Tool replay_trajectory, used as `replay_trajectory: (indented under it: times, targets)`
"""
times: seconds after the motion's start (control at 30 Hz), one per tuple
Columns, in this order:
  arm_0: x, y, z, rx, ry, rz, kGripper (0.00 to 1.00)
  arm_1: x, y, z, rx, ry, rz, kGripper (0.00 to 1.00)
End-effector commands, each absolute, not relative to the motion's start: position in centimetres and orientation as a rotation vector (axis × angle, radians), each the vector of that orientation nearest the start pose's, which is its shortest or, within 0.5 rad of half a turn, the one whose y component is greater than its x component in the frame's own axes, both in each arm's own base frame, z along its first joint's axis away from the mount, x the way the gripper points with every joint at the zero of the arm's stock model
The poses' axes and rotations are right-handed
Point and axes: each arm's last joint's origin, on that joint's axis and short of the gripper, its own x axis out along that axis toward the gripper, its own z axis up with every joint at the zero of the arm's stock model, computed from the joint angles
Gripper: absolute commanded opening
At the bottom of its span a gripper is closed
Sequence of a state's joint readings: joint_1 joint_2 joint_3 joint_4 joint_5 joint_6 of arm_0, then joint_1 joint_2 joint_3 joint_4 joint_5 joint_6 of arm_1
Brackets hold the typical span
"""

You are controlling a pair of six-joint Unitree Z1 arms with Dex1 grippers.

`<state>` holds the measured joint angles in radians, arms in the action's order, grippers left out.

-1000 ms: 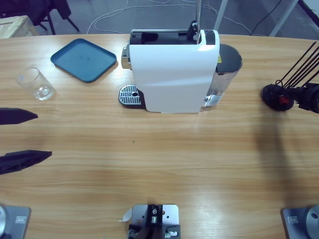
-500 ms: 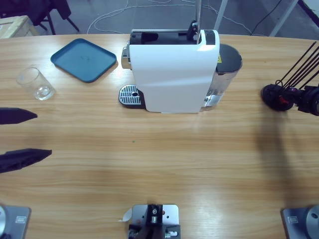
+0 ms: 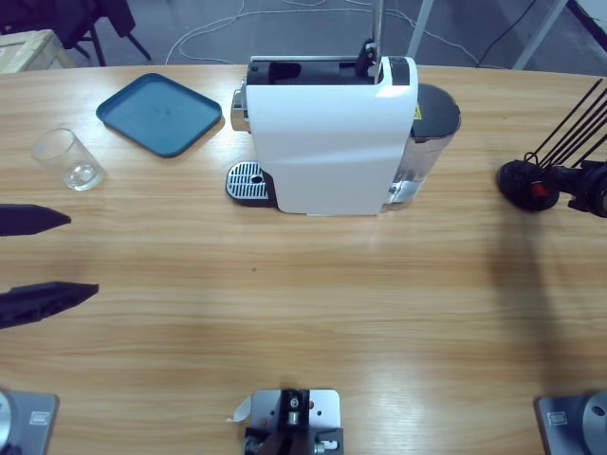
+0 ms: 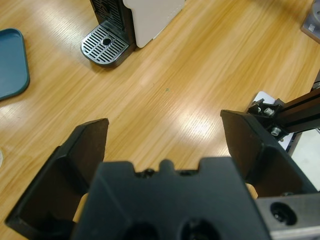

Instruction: Pour coffee

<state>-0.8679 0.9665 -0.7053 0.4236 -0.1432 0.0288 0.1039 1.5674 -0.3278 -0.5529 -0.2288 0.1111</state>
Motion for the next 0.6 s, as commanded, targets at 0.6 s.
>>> replay_trajectory:
  times: [0.6]
  targets:
    - [6.42,-8.43,30.12,0.266,0.659,-0.954,0.964,21.06,1.01,18.94,-0.035,0.64,-0.125,0.0]
